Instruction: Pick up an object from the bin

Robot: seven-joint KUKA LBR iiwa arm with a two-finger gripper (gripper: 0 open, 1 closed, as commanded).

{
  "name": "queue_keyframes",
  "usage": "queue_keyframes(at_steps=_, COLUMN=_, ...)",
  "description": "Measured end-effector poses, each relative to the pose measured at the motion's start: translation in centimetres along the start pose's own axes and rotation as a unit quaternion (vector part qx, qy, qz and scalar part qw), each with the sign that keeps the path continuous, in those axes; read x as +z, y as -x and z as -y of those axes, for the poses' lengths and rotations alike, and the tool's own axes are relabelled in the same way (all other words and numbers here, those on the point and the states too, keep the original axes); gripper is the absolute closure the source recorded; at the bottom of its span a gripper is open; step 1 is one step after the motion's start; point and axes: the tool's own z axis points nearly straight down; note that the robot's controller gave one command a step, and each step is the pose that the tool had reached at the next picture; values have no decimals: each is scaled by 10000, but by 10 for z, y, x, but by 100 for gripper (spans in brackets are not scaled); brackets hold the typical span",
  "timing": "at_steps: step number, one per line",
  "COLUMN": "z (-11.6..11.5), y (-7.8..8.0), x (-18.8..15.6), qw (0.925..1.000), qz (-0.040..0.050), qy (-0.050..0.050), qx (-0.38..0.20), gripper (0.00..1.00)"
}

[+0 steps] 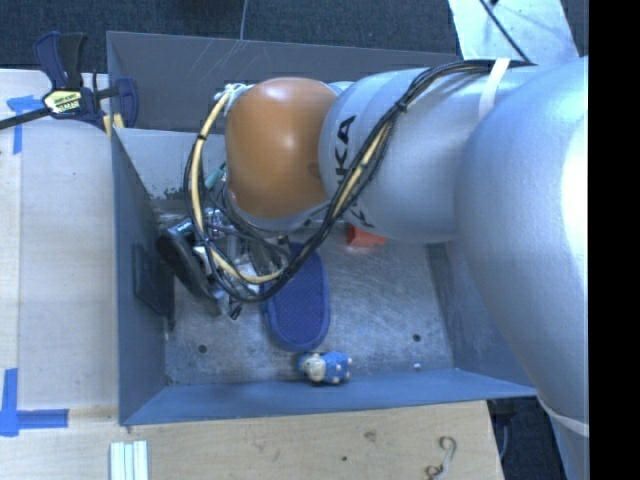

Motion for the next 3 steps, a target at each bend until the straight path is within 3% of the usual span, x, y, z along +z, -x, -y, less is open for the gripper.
queue_keyframes(at_steps=1, z=45, y=34, x=58, qw=9946, qz=70, qy=-12, qx=1032, gripper=0)
queue_keyframes(at_steps=2, z=48, y=35, x=56, qw=9944, qz=67, qy=-31, qx=1050, gripper=100)
queue_keyframes(at_steps=3, z=44, y=51, x=-31, qw=9757, qz=42, qy=-3, qx=2192, gripper=100)
